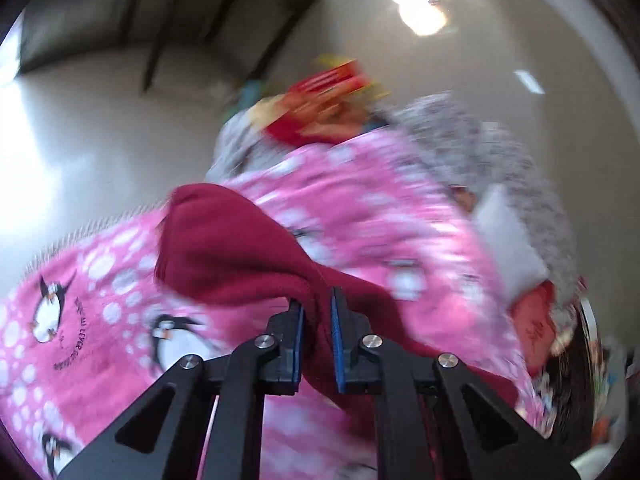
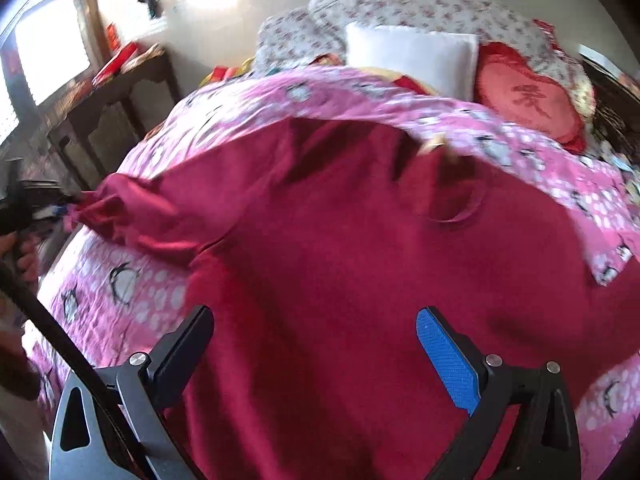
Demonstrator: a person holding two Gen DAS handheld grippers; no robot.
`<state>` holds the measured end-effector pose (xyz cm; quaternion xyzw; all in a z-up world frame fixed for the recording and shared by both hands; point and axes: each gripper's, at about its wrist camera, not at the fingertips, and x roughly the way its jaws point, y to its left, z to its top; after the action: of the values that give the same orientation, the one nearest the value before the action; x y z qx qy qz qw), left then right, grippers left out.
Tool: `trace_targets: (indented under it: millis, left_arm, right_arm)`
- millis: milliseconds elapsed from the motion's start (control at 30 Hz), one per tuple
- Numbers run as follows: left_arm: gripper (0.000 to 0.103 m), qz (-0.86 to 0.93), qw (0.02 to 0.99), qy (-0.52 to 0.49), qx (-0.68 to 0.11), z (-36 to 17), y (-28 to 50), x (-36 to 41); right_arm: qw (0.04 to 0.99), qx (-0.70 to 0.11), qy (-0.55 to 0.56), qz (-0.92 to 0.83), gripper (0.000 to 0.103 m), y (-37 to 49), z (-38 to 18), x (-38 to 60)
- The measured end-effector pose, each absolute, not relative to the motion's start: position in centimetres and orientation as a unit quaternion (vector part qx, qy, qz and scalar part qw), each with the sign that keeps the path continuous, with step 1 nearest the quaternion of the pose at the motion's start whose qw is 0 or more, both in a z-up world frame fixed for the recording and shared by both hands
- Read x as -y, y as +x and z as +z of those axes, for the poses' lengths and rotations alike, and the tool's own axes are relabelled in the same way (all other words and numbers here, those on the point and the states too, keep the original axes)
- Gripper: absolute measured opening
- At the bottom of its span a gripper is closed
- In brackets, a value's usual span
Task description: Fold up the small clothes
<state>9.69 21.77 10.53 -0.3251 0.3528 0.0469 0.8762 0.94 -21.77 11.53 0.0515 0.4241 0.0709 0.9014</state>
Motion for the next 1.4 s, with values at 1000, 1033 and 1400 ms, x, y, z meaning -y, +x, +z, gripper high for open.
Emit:
trace_targets:
  millis: [1000, 1033, 1400]
  left_arm:
    - [0.097, -0.263, 0.898, -0.028, -0.351, 14.5, 1.7, 10.9]
    - [0.097, -0.243, 0.905, -0.022, -0.349, 14.5, 2.0, 9.6]
    - [0.097, -0.114, 0.888, -0.060, -0.441, 7.5, 8.9, 3.0]
  right_arm:
    - [0.887, -0.414, 0.200, -0.035, 0.103, -3.9, 10.6, 40.7]
    - [0.885, -0.418, 0.201, -0.026, 0.103, -3.4, 10.5, 40.2]
    - [0.892, -0.404, 0.198, -0.038, 0.053, 3.1, 9.1, 40.0]
